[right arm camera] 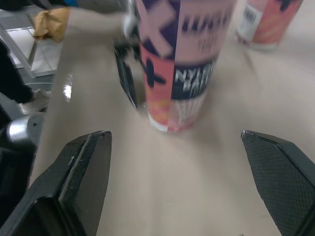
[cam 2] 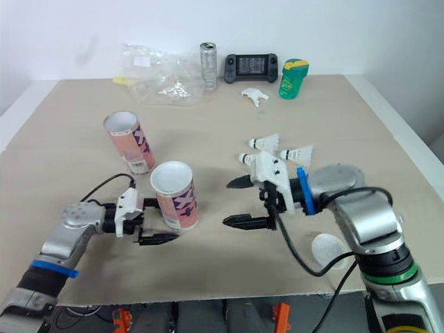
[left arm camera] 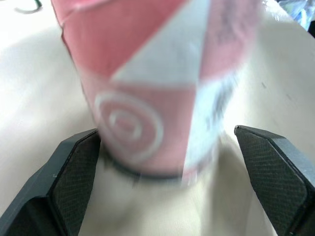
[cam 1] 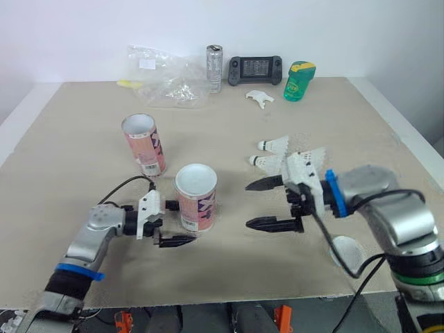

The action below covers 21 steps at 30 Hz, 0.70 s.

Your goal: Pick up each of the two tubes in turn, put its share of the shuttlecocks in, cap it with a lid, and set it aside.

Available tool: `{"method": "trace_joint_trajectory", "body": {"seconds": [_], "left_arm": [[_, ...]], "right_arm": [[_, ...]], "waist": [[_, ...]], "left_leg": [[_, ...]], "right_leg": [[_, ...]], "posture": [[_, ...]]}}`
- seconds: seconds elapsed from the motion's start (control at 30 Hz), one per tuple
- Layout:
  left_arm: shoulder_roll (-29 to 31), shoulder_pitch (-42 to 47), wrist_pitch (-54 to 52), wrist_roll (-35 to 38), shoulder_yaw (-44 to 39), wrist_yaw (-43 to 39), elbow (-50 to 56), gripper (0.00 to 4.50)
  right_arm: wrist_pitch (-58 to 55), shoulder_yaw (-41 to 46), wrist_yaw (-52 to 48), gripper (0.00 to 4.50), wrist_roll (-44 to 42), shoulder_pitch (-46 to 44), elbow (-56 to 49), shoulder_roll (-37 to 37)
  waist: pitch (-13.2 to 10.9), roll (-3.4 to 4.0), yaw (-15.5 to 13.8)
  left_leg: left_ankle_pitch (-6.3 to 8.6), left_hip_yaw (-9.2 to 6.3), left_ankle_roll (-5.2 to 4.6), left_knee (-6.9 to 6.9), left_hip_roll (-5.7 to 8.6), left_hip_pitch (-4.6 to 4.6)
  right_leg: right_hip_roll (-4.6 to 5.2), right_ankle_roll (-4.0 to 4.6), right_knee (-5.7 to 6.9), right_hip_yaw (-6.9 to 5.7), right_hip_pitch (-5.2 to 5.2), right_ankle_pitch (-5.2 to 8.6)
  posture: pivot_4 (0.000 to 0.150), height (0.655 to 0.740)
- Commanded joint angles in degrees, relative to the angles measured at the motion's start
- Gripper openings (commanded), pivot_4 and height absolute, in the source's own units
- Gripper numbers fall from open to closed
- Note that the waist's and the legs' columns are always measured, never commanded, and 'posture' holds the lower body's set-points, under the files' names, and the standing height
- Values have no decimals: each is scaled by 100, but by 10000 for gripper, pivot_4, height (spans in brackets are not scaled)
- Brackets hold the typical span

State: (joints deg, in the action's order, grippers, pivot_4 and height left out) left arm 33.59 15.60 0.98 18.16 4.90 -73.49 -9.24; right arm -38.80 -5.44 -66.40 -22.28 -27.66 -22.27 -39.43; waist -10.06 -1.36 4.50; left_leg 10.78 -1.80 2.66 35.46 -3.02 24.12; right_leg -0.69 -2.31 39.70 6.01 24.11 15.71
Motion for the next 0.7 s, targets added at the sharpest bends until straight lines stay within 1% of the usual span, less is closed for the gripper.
{"method": "trace_joint_trajectory", "body": {"seconds": [0.03,0.1,0.2,0.3,0.4,0.53,0.7], "left_arm": [[212,-317,109,245,-588,214,128,44739],[297,-571,210,354,-873,307,300,44739],[348,-957,286,560,-1240,457,798,44739],[382,-1382,109,883,-1664,713,1484,44739],[491,-1940,-362,1420,-2126,926,2365,44739],[590,-2390,-627,1643,-2352,1084,2949,44739],[601,-2559,-773,1757,-2470,1316,3285,44739]], "right_arm": [[598,-245,722,45000,306,168,128,542],[802,-437,915,45000,471,302,265,748],[894,-686,845,45000,501,491,304,762],[925,-809,828,45000,485,532,384,796],[965,-889,806,45000,444,362,685,994],[1055,-982,717,45000,442,155,1025,1199],[1135,-1093,551,45000,419,-62,1446,1387]], "waist": [[-8,-7,-1],[-13,-12,-12],[-21,-22,-31],[-24,-26,-51],[-27,-34,-34],[-29,-32,-27],[-29,-34,-30]], "left_leg": [[-1,0,0,0,0,-1],[-5,-2,5,5,-1,2],[-6,4,8,9,1,13],[-6,4,9,8,2,25],[-4,5,11,7,-2,31],[-2,8,15,6,-12,27],[-2,11,15,11,-15,23]], "right_leg": [[0,-2,2,0,2,-4],[0,-4,2,-2,1,-12],[9,-13,-13,1,1,-17],[13,-21,-36,0,-1,-22],[13,-26,-52,0,-1,-28],[5,-15,-55,-2,0,-35],[3,-14,-54,-4,-2,-42]], "posture": [[1500,7236],[1500,7236],[1500,7236],[1500,7236],[1500,7236],[1500,7236],[1500,7236]]}}
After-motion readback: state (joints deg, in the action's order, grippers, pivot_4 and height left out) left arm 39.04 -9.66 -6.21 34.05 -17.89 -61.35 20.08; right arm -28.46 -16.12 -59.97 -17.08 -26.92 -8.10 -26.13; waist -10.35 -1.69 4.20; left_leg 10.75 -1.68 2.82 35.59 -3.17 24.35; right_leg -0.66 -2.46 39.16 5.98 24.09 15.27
